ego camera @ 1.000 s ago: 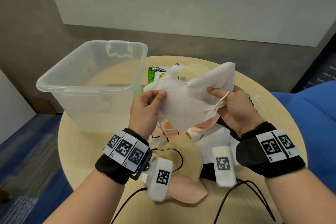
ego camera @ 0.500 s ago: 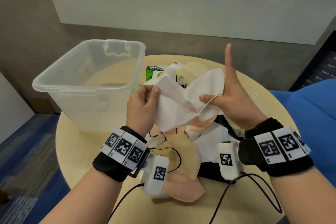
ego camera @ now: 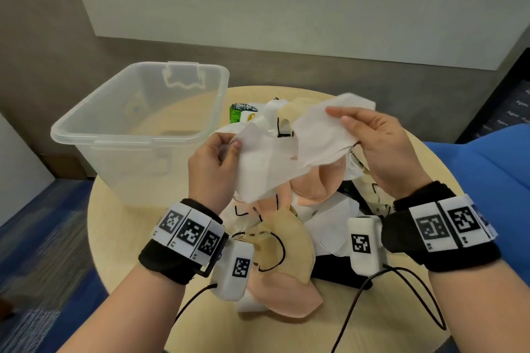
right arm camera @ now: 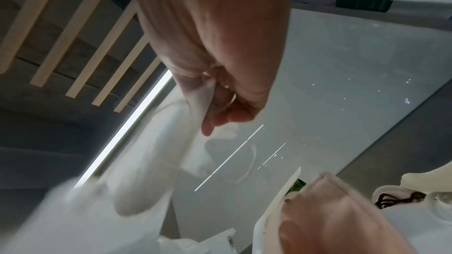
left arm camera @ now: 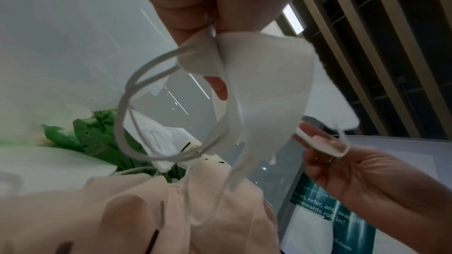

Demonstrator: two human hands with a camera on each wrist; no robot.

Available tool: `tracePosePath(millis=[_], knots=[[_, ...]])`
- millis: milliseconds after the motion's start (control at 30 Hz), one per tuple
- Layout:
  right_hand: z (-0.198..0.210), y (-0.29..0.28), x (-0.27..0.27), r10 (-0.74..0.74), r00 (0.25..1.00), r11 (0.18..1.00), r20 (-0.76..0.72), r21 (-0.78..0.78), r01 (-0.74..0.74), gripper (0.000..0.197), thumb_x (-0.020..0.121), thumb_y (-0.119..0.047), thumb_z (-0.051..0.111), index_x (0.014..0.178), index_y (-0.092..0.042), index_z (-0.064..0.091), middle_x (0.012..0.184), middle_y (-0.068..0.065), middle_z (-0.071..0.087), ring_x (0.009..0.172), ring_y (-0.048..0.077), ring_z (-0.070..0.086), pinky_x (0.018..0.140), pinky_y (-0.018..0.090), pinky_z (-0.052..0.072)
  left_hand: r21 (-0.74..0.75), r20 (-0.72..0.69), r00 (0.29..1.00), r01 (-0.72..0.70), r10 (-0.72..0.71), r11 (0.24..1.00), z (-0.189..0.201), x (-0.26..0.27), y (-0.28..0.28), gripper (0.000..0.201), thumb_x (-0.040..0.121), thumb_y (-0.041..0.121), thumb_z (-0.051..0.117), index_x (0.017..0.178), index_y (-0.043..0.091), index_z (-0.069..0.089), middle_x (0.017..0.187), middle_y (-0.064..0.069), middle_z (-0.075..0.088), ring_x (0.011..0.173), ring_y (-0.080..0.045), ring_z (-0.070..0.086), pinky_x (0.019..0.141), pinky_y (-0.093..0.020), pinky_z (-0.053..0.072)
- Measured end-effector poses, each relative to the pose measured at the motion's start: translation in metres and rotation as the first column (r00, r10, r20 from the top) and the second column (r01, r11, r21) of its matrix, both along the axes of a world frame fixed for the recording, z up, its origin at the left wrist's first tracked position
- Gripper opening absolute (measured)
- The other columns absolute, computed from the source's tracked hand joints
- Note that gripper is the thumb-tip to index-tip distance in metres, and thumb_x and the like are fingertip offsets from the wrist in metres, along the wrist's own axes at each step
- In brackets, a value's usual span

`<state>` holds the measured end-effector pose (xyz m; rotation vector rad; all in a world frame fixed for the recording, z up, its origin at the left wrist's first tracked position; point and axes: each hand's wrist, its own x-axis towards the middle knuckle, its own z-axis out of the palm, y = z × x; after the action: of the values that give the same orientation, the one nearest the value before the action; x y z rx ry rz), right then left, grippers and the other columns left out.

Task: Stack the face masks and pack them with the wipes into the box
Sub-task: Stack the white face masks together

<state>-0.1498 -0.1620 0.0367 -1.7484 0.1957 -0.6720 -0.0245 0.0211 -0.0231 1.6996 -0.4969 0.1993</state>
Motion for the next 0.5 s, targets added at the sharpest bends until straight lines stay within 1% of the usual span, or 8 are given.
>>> tracePosePath(millis=[67, 100, 133, 200, 267, 333, 433, 500], knots=[[0.0, 0.0, 0.001, -0.044, 0.993, 0.999, 0.11, -0.007, 0.045, 0.032, 0.085, 0.006, 0.057, 0.105, -0.019, 0.065, 0.111, 0.001, 0.067, 0.104, 0.017, 0.062, 0.093, 0.036, 0.049, 0.023, 0.019, 0.999, -0.037, 0.037, 0.999, 0.0, 0.002, 0.002, 0.012, 0.092, 0.017, 0.057, 0.081, 0.022, 0.059, 0.069, 0.012, 0.058, 0.063, 0.0, 0.05, 0.055, -0.008, 0.036], [0.001, -0.001, 0.0, -0.036, 0.986, 0.999, 0.166, 0.012, 0.035, 0.04, 0.081, 0.009, 0.06, 0.108, -0.02, 0.063, 0.108, -0.004, 0.066, 0.1, 0.011, 0.062, 0.09, 0.03, 0.05, 0.029, 0.021, 0.998, -0.054, 0.054, 0.998, 0.0, 0.003, 0.003, 0.01, 0.092, 0.017, 0.056, 0.083, 0.021, 0.059, 0.071, 0.012, 0.058, 0.065, 0.003, 0.05, 0.055, -0.005, 0.035], [0.001, -0.002, 0.0, -0.021, 0.976, 0.999, 0.219, 0.041, 0.012, 0.046, 0.076, 0.007, 0.065, 0.111, -0.023, 0.06, 0.107, -0.007, 0.064, 0.097, 0.008, 0.061, 0.088, 0.026, 0.05, 0.031, 0.021, 0.997, -0.07, 0.07, 0.997, 0.0, 0.004, 0.005, 0.009, 0.092, 0.017, 0.056, 0.084, 0.02, 0.059, 0.072, 0.011, 0.058, 0.066, 0.004, 0.05, 0.056, -0.003, 0.035], [0.0, -0.006, -0.003, 0.017, 0.956, 0.994, 0.294, 0.101, -0.049, 0.062, 0.066, -0.005, 0.072, 0.119, -0.03, 0.053, 0.105, -0.006, 0.061, 0.092, 0.007, 0.06, 0.086, 0.025, 0.051, 0.023, 0.014, 0.996, -0.092, 0.091, 0.996, 0.001, 0.006, 0.009, 0.009, 0.092, 0.016, 0.056, 0.084, 0.02, 0.059, 0.074, 0.01, 0.058, 0.067, 0.004, 0.051, 0.057, -0.002, 0.035], [0.0, -0.006, -0.004, 0.048, 0.958, 0.991, 0.284, 0.11, -0.082, 0.072, 0.061, -0.008, 0.074, 0.122, -0.036, 0.048, 0.097, -0.006, 0.064, 0.086, 0.008, 0.061, 0.082, 0.027, 0.053, -0.004, 0.007, 0.998, -0.069, 0.069, 0.998, 0.001, 0.005, 0.01, 0.013, 0.091, 0.016, 0.058, 0.082, 0.025, 0.058, 0.074, 0.01, 0.059, 0.067, 0.002, 0.051, 0.061, -0.011, 0.041], [-0.001, -0.002, -0.003, 0.067, 0.972, 0.994, 0.226, 0.064, -0.084, 0.064, 0.068, 0.003, 0.069, 0.117, -0.034, 0.052, 0.086, -0.011, 0.067, 0.08, 0.007, 0.061, 0.079, 0.026, 0.054, -0.073, -0.009, 1.0, 0.02, -0.02, 0.997, 0.002, 0.001, 0.008, 0.018, 0.087, 0.02, 0.062, 0.08, 0.037, 0.058, 0.07, 0.008, 0.058, 0.061, -0.009, 0.049, 0.06, -0.026, 0.042], [-0.003, 0.008, 0.0, 0.066, 0.991, 0.998, 0.114, -0.017, -0.065, 0.035, 0.08, 0.011, 0.06, 0.089, -0.021, 0.07, 0.076, -0.008, 0.07, 0.076, 0.009, 0.061, 0.077, 0.024, 0.051, -0.166, -0.029, 0.991, 0.127, -0.134, 0.978, 0.009, -0.009, 0.006, 0.019, 0.079, 0.026, 0.057, 0.08, 0.045, 0.057, 0.062, -0.009, 0.047, 0.055, -0.02, 0.037, 0.054, -0.028, 0.033], [-0.001, 0.011, -0.001, 0.077, 0.996, 0.997, 0.049, 0.011, -0.077, 0.035, 0.087, 0.01, 0.05, 0.079, -0.016, 0.073, 0.081, -0.003, 0.071, 0.082, 0.01, 0.062, 0.078, 0.022, 0.05, -0.201, -0.043, 0.98, 0.18, -0.193, 0.963, 0.013, -0.013, 0.005, 0.02, 0.079, 0.022, 0.054, 0.075, 0.041, 0.061, 0.066, -0.013, 0.046, 0.058, -0.021, 0.035, 0.056, -0.029, 0.031]])
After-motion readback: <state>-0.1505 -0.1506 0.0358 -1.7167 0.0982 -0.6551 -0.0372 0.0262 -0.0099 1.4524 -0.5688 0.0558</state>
